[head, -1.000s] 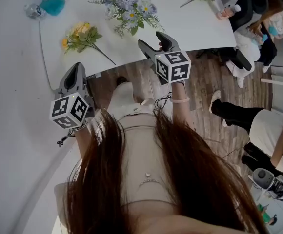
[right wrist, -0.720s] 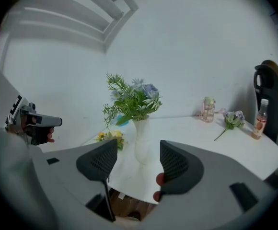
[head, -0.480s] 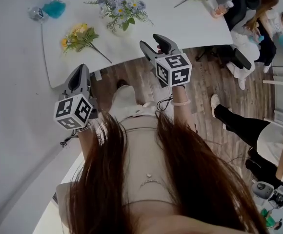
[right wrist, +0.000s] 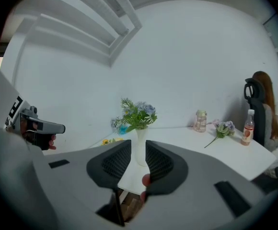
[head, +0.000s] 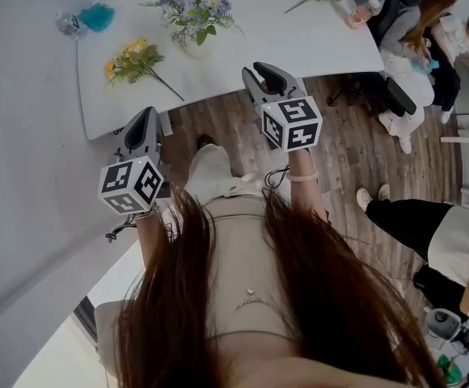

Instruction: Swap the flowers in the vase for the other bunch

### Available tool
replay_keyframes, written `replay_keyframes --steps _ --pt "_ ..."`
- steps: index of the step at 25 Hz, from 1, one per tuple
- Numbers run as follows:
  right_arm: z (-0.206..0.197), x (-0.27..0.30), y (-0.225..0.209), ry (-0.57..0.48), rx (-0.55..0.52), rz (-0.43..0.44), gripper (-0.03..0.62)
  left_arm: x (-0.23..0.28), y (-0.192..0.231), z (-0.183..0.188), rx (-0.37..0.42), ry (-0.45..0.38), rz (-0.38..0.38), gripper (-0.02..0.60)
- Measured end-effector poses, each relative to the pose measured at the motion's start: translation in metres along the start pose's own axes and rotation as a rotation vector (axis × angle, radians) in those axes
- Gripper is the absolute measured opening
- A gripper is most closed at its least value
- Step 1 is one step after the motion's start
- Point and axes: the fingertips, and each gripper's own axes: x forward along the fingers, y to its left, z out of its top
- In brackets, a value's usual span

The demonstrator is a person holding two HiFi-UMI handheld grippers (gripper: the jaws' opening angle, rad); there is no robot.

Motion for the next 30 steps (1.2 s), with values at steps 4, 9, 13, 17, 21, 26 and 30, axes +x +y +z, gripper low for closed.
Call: replay_keyframes --steps 4,9,13,17,21,26,30 --pt "0.003 -0.014 0.000 -0.023 -0.001 0.003 0.097 -0.006 -0.013 -0.002 0.005 -0.006 -0.002 0.003" --pt "0.004 -0.033 0.003 -0.042 -0.003 0.011 0.075 -0.014 -0.028 -0.008 0.009 -0.012 -0.012 0.003" --pt "0.004 -0.051 0.005 -0.072 -0.006 0.024 0.054 -0.022 -0.042 -0.017 0.007 -0.015 -0.011 0.003" --pt "0.005 -0.070 0.004 -0.099 -0.001 0.026 0.046 -0.030 -0.055 -0.026 0.004 -0.017 -0.010 0.003" --pt "0.004 -0.087 0.005 -0.115 -0.002 0.029 0.040 -0.039 -0.066 -0.033 0.007 -0.020 -0.010 0.003" --pt "0.001 -0.104 0.008 -0.129 -0.008 0.039 0.037 -0.046 -0.078 -0.039 0.015 -0.030 -0.013 0.003" --pt "-0.003 -0.118 0.012 -0.139 -0.012 0.050 0.035 -0.055 -0.088 -0.045 0.020 -0.035 -0.008 0.003"
